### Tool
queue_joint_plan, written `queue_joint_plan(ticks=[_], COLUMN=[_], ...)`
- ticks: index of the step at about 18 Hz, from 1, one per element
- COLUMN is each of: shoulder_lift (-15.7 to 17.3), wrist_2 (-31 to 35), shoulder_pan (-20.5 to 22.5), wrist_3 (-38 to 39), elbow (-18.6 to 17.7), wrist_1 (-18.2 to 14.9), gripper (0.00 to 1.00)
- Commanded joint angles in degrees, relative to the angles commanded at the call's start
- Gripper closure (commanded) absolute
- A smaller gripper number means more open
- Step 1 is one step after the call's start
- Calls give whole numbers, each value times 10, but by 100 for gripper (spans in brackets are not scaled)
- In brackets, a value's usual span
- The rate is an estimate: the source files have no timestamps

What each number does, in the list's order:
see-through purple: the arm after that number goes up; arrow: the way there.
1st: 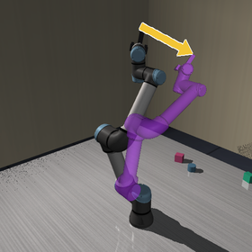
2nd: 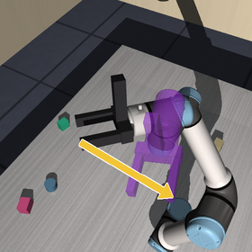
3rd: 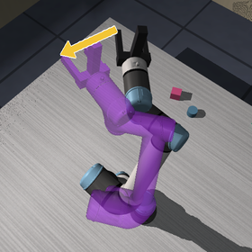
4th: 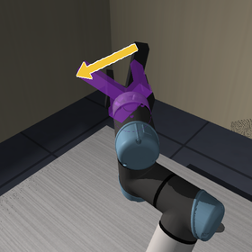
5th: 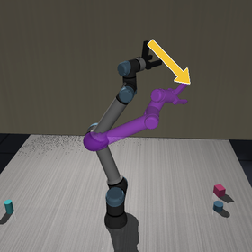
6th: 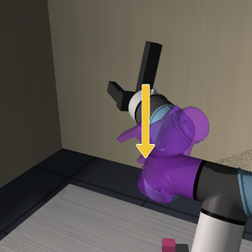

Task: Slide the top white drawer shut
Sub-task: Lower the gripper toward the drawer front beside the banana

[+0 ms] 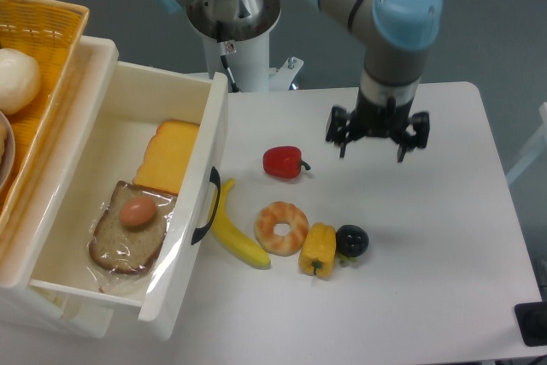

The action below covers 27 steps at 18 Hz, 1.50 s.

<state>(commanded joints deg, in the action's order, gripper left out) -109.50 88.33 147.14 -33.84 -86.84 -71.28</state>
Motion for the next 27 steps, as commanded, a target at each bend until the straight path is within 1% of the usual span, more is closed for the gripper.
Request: queue_joint_plan(ticks=[3, 7, 9, 13, 16, 23, 27], shoulder_lift=[-12, -32, -40, -48, -52, -61, -66], wrist_2=[-2, -9, -44, -99, -128, -131, -131], shoulder_pan=[-16, -20, -22, -24, -29, -54, -60], wrist_3=[5, 4, 11, 51, 52, 54, 53], elbow=[0, 1, 2, 0, 0, -9, -11], wrist_1=[23, 25, 24, 24, 23, 21, 19], gripper=[0, 0, 0, 0, 0, 0, 0])
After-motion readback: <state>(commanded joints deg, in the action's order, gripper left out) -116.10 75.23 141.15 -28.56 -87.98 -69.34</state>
